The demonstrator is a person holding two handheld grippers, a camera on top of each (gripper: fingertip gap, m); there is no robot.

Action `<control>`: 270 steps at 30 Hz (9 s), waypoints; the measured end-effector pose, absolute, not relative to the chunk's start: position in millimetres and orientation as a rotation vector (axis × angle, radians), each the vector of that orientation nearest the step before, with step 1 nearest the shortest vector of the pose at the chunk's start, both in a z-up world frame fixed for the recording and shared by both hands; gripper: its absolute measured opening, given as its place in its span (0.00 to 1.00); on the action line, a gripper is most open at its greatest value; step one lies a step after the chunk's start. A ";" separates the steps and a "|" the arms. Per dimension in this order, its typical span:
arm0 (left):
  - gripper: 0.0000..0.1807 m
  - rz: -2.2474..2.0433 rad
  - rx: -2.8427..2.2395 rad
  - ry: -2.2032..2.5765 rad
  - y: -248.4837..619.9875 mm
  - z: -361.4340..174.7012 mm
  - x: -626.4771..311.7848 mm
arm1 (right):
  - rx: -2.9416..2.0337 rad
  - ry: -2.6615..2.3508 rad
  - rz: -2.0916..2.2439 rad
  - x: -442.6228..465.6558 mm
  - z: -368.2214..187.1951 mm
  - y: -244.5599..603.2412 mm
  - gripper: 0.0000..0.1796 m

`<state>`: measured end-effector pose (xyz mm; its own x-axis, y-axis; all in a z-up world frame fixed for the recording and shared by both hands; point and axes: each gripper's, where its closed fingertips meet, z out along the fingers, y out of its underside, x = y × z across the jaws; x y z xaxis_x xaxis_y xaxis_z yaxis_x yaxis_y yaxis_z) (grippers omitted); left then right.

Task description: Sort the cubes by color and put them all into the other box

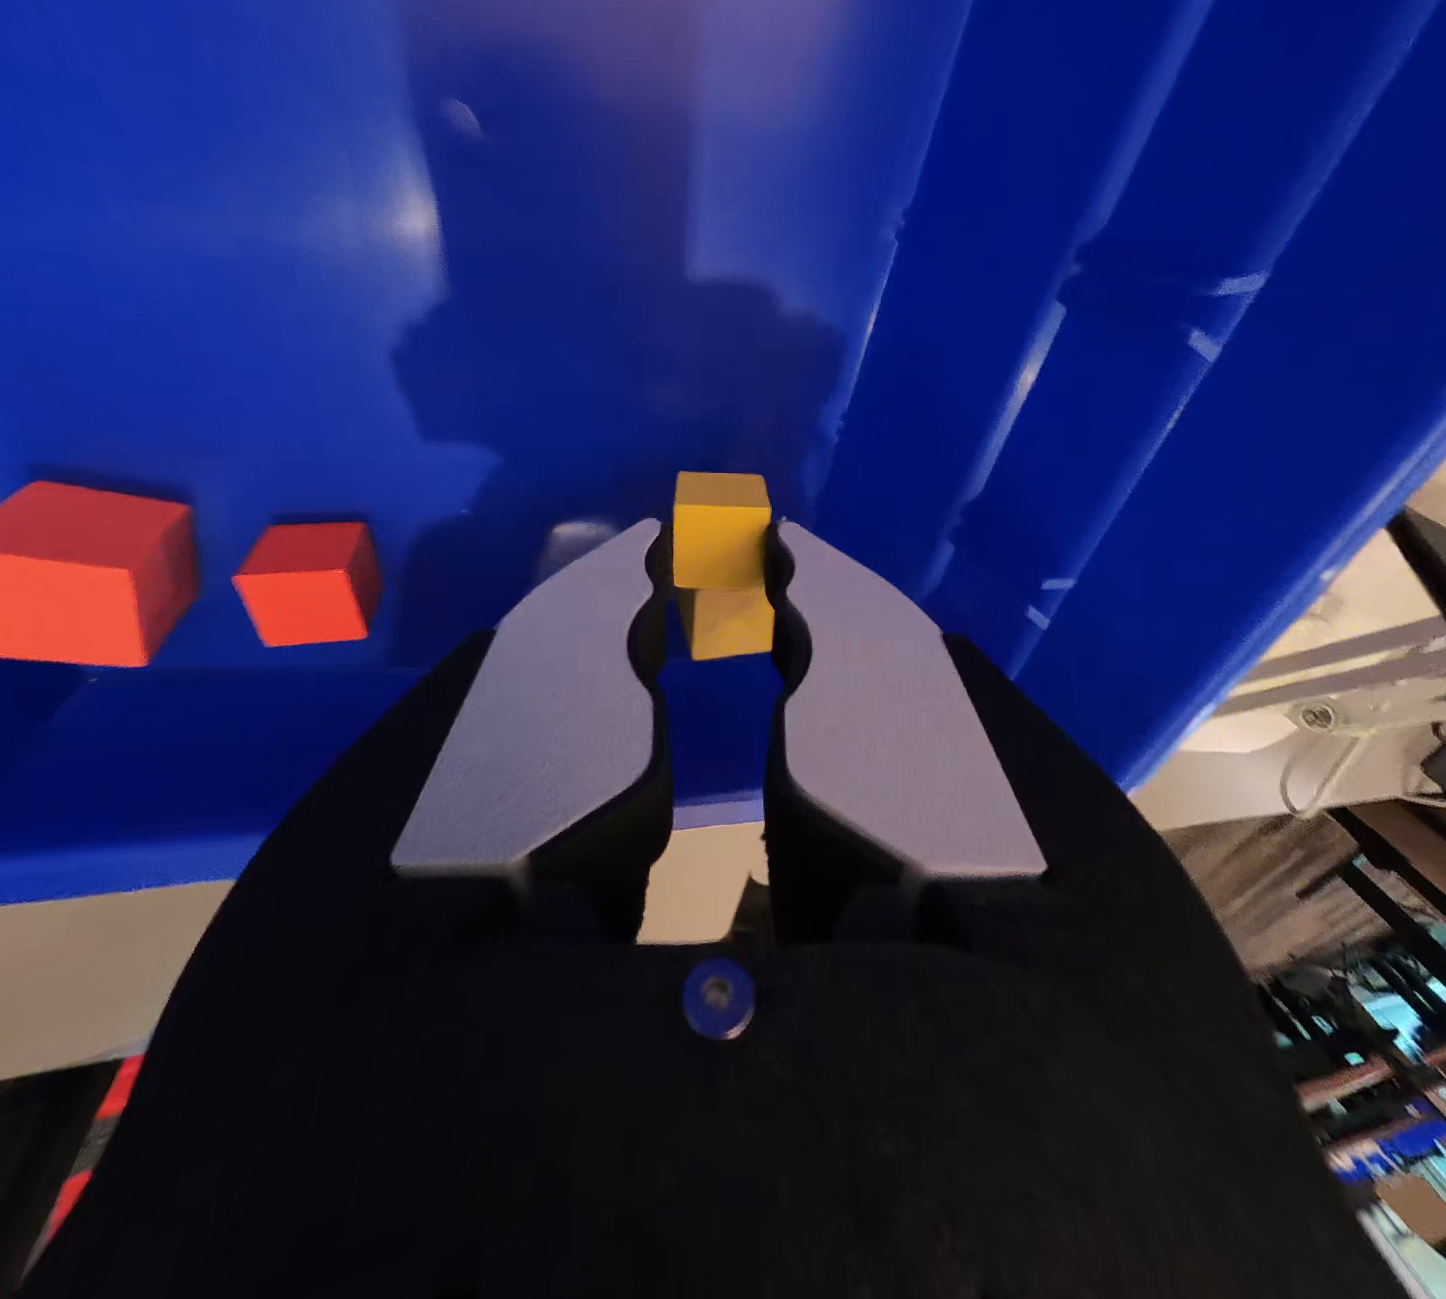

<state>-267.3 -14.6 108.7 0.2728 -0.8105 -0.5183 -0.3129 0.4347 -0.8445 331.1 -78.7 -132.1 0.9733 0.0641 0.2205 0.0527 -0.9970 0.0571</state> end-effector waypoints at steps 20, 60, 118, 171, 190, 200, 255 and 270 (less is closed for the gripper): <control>0.23 -0.466 -1.095 1.304 -24.6 117.8 -269.5 | 3.212 0.126 0.487 323.9 -81.7 -67.8 0.18; 0.26 0.052 -2.586 0.835 69.1 -92.0 -662.6 | 3.679 1.210 -1.434 -83.1 118.6 -16.8 0.14; 0.12 -0.558 -0.904 1.345 -78.0 155.9 -245.4 | 2.446 1.214 -2.694 -244.8 145.3 -67.1 0.29; 0.22 -0.563 -1.063 1.184 -37.4 153.5 -276.3 | 3.212 -0.157 0.036 287.4 -109.7 -94.8 0.12; 0.20 -0.557 -1.053 1.192 -39.8 152.6 -275.7 | 3.145 -0.210 0.162 310.9 -134.4 -86.0 0.21; 0.19 -0.556 -1.085 1.179 -30.8 147.7 -268.1 | 3.848 0.017 -0.097 184.3 53.7 -37.8 0.20; 0.21 -0.143 -2.181 1.657 43.9 -108.6 -627.3 | 3.616 1.369 -1.610 -111.9 119.5 -11.4 0.19; 0.13 -0.124 -2.291 1.688 53.9 -130.6 -638.8 | 3.618 1.297 -1.592 -102.6 110.4 -10.0 0.19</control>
<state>-638.8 53.9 -130.6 0.3088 -0.9456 -0.1026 -0.9205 -0.2700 -0.2823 -102.6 -10.0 110.4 0.6287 0.7391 -0.2418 0.0875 -0.3762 -0.9224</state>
